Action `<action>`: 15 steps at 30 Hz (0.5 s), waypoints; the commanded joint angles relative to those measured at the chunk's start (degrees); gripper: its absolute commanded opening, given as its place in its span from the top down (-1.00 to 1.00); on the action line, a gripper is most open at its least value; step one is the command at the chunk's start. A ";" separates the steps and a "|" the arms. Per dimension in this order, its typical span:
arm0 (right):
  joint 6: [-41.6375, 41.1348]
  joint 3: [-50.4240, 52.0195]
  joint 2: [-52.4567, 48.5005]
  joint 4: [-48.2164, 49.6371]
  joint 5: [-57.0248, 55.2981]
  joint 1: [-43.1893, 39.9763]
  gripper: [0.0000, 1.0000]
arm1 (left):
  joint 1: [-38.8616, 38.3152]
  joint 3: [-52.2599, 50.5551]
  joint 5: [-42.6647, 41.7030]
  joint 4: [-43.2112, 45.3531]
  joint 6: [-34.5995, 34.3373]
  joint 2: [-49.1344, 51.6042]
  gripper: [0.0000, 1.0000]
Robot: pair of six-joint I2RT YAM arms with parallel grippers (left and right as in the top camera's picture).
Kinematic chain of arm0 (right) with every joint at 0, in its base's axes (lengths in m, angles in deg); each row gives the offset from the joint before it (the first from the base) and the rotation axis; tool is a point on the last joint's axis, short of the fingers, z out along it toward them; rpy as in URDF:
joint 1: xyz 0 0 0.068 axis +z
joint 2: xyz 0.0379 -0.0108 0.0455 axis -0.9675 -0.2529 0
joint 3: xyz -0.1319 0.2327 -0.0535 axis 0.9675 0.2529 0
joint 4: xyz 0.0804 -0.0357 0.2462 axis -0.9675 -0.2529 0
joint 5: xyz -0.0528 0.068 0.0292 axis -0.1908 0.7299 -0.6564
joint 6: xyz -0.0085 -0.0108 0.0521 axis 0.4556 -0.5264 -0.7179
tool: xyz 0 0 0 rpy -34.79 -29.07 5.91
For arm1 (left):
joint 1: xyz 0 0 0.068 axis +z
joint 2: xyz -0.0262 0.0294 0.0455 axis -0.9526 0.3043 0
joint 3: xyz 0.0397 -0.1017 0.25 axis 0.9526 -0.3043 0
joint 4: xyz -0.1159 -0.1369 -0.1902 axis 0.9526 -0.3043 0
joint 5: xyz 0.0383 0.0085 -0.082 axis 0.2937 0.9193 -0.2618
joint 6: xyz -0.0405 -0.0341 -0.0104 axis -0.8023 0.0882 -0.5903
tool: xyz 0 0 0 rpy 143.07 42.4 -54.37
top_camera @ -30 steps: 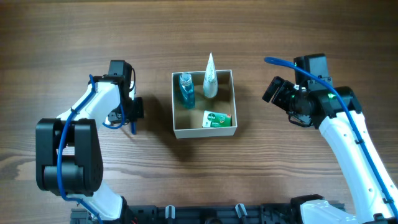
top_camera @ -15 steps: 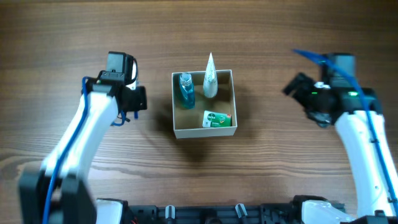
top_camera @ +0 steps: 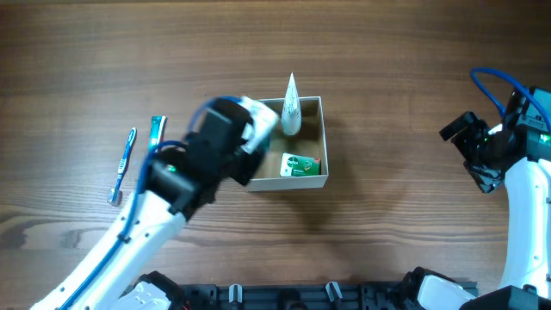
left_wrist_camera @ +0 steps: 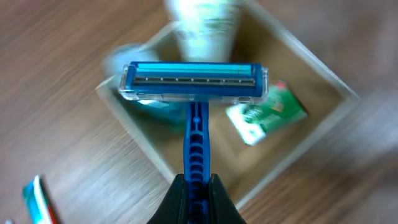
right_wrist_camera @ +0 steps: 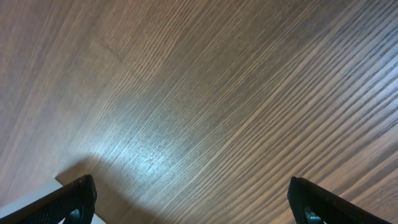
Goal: Pack container
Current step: 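Carry the razor into the box and release it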
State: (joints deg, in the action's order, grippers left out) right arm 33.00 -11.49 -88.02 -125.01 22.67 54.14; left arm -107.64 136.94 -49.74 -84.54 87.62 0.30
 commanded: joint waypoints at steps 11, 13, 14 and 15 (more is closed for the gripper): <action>2.32 0.28 0.26 -0.24 0.92 -0.09 -1.00 | -5.31 0.33 0.57 8.20 18.23 13.31 0.92; 2.51 0.28 0.26 -0.24 0.90 -0.09 -0.99 | -5.31 0.33 0.57 8.59 18.18 14.51 0.92; 2.69 0.28 0.26 -0.24 0.92 -0.09 -0.99 | -5.31 0.33 0.57 8.55 18.18 15.10 0.89; 2.78 0.28 0.26 -0.26 0.92 -0.09 -0.99 | -5.31 0.33 0.61 8.48 17.55 15.69 0.76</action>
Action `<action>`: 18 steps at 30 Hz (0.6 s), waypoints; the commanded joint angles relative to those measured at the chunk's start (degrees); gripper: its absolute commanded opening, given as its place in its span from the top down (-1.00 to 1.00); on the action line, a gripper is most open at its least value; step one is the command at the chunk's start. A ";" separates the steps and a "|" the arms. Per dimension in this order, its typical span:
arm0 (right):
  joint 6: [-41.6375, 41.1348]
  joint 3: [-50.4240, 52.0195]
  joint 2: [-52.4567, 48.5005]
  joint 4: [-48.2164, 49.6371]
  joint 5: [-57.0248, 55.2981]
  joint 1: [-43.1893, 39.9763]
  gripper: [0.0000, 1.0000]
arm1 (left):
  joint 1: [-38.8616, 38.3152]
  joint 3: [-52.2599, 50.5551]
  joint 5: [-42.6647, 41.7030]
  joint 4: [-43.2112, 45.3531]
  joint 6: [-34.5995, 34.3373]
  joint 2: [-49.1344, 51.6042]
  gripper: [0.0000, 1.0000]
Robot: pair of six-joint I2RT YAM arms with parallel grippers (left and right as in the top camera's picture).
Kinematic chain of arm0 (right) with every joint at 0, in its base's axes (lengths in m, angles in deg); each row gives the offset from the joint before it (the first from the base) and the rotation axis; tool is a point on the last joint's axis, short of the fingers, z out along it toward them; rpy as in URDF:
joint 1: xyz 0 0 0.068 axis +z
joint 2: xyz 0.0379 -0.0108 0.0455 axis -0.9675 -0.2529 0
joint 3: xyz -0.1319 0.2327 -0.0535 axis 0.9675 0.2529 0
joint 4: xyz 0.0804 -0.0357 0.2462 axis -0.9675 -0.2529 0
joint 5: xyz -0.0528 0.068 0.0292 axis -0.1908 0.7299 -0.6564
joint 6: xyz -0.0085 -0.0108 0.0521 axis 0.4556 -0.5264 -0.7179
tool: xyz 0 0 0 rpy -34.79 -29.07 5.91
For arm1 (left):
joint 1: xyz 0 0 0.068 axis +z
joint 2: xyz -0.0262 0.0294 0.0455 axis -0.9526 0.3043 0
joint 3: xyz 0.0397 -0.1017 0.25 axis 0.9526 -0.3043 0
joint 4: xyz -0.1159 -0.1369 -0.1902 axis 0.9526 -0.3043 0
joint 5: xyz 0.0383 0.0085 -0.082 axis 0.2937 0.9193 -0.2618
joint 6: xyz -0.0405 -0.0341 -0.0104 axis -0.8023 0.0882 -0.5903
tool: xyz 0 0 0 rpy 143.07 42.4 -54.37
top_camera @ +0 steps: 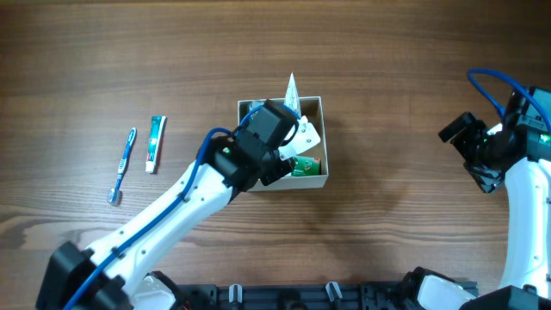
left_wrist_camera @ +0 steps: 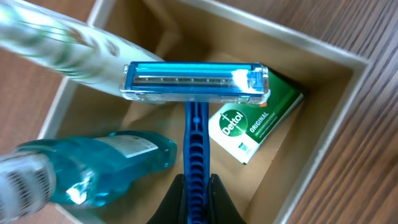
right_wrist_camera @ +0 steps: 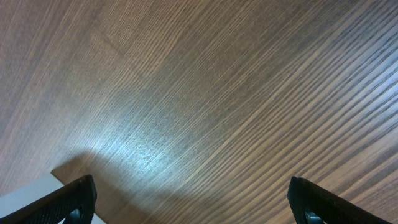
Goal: Pack container
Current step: 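Carry the razor into the box and release it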
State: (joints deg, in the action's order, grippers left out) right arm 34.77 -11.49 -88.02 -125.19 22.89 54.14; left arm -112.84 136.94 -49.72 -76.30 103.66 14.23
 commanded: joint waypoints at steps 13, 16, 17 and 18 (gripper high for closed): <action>2.01 0.28 0.26 -0.02 0.68 -0.09 -1.00 | 0.66 2.10 8.39 -5.09 -7.85 -8.68 -0.79; 2.67 0.28 0.26 0.17 0.68 -0.09 -1.00 | 6.67 2.10 10.58 -8.70 -11.04 -15.91 -0.96; 3.04 0.28 0.26 0.17 0.68 -0.09 -1.00 | 9.38 2.10 10.54 -9.38 -11.08 -17.03 -0.97; 3.39 0.28 0.26 0.17 0.70 -0.09 -0.99 | 12.37 2.10 10.56 -9.84 -11.63 -17.73 -0.99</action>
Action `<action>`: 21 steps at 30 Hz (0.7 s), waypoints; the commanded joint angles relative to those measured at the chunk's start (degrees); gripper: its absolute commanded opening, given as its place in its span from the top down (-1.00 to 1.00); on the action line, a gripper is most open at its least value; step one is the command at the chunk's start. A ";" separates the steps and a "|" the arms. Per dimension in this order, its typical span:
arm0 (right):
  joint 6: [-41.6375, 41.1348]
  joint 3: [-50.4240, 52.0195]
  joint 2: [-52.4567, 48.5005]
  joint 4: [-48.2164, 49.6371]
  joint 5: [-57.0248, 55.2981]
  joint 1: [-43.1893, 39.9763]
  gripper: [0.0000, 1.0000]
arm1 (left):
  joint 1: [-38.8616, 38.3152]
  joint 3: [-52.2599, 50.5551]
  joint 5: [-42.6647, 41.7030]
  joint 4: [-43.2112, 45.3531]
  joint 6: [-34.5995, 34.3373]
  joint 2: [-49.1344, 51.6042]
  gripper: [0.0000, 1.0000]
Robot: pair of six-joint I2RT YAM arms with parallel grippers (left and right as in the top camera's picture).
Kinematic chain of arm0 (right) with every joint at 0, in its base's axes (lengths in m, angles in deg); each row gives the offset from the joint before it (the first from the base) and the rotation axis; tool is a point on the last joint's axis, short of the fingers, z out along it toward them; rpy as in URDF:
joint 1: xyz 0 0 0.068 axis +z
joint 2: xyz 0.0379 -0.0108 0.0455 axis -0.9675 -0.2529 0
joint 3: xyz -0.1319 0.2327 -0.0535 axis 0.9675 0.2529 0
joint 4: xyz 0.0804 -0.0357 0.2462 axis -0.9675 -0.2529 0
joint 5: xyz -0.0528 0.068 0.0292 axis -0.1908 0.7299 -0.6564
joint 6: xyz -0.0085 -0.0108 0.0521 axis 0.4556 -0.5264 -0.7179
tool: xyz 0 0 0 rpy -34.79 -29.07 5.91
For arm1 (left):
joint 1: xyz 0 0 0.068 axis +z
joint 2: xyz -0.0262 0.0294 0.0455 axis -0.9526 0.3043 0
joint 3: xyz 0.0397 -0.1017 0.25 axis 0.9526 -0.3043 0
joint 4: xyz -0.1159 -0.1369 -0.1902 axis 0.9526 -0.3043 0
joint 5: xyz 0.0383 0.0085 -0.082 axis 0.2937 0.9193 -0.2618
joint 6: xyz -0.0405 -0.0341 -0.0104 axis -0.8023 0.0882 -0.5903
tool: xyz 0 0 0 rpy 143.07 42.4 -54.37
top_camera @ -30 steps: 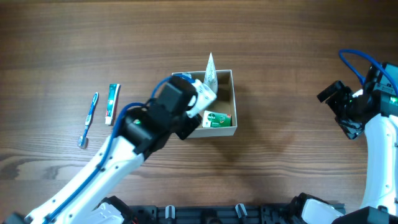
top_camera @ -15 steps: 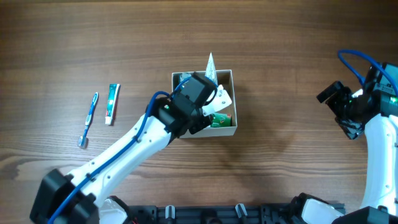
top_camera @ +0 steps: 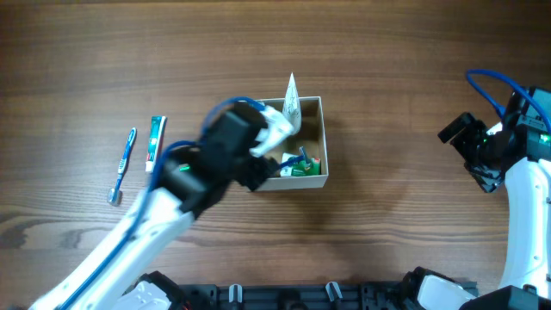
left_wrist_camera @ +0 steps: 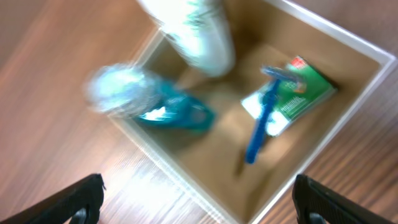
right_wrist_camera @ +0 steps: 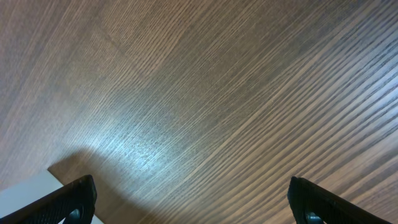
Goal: Pack container
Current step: 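Carry the razor into the box and release it, then move the left gripper to the teal toothpaste tube and grasp it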
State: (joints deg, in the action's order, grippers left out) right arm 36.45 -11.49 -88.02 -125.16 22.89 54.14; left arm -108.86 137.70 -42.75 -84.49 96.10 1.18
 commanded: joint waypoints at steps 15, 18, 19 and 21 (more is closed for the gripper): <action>2.01 0.28 0.26 0.13 0.70 -0.09 -1.00 | 43.71 1.31 -17.44 -1.18 -11.98 19.93 -0.99; 2.01 0.28 0.26 0.09 0.70 -0.09 -0.99 | 43.78 1.31 -17.46 0.92 -11.98 25.49 -0.99; 2.01 0.28 0.26 0.09 0.70 -0.09 -1.00 | 43.78 1.31 -17.49 1.64 -11.98 27.17 -0.99; 2.01 0.28 0.26 0.09 0.70 -0.09 -1.00 | 43.78 1.31 -17.46 2.58 -11.96 29.86 -0.99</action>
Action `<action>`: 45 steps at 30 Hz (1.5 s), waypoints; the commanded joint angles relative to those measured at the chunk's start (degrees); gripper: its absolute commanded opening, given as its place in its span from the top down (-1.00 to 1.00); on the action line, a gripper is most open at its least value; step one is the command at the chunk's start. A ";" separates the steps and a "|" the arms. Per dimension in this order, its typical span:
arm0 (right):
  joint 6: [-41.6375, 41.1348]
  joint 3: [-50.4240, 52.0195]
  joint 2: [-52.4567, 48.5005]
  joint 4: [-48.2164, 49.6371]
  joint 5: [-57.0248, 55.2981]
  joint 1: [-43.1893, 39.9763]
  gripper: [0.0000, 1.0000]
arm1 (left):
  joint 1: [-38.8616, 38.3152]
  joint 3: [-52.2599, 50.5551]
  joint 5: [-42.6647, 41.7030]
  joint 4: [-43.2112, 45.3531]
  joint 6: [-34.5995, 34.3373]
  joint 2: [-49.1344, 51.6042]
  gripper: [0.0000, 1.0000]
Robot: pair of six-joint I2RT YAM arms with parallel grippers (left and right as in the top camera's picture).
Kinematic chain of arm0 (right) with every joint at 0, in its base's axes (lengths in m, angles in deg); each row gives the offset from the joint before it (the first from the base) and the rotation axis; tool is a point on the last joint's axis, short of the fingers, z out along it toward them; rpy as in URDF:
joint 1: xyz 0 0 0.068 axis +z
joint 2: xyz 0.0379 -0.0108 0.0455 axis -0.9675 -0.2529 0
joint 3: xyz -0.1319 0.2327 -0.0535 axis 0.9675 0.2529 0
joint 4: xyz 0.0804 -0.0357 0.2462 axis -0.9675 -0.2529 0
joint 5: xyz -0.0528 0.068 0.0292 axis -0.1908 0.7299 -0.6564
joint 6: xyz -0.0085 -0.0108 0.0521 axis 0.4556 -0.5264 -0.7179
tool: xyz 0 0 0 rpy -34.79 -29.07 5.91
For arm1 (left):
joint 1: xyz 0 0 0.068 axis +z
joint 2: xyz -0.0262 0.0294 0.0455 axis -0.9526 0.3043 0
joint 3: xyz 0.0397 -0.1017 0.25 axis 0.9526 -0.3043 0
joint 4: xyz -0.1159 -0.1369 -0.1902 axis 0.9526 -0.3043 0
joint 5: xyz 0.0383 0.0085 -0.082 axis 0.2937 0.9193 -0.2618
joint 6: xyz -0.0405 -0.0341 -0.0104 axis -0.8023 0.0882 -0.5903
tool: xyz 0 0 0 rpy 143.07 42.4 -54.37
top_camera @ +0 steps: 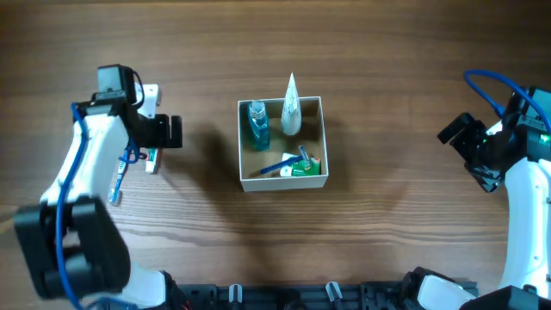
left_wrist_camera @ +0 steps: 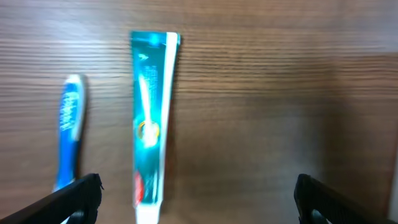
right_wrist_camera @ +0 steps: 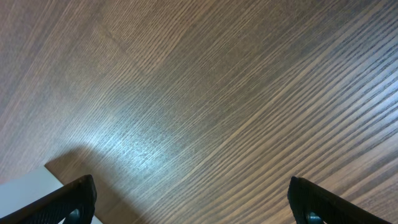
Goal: Pack container
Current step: 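Move the left gripper to the teal toothpaste tube and grasp it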
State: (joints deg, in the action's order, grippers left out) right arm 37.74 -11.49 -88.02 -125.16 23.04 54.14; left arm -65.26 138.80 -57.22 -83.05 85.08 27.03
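Observation:
The white box [top_camera: 240,146] at mid-table holds a teal bottle [top_camera: 256,126], a white tube [top_camera: 291,110] leaning on its far wall, a green soap pack [top_camera: 303,167] and the blue razor [top_camera: 286,163]. At the left lie a teal toothpaste tube [left_wrist_camera: 150,118] and a blue toothbrush [left_wrist_camera: 67,140]. My left gripper [left_wrist_camera: 198,202] hangs open above the toothpaste, holding nothing. My right gripper [right_wrist_camera: 193,202] is open over bare wood at the far right.
The wooden table [top_camera: 396,103] stretches around the box. A black rail [top_camera: 327,293] runs along the front edge. The right arm's blue cable [top_camera: 491,82] loops at the right edge.
My left gripper has moved from above the box to the left side, now over the toothpaste and toothbrush. The razor lies in the box. The right arm is unchanged.
My left gripper was shut on the blue razor beside the box, then held it inside the box over the soap. Then it stood open with the razor lying on the soap. Now it hovers open over the toothpaste at the left.

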 commanded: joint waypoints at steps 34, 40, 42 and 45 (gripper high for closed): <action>1.99 0.28 0.26 -0.02 0.96 -0.09 -1.00 | 0.24 0.22 2.01 2.08 -0.98 11.39 -0.30; 1.99 0.28 0.26 -0.02 0.96 -0.09 -0.99 | 0.22 0.22 2.01 1.99 -0.98 11.39 0.11; 1.99 0.28 0.26 -0.02 0.96 -0.09 -0.99 | 0.24 0.22 2.01 1.97 -1.01 11.39 0.15; 2.01 0.28 0.26 0.02 0.96 -0.09 -0.99 | 0.22 0.22 1.99 1.79 -1.01 11.39 0.21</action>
State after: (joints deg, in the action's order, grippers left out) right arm 38.98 -11.49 -88.02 -125.16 23.09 54.14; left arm -65.26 138.93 -55.16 -80.80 84.19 36.96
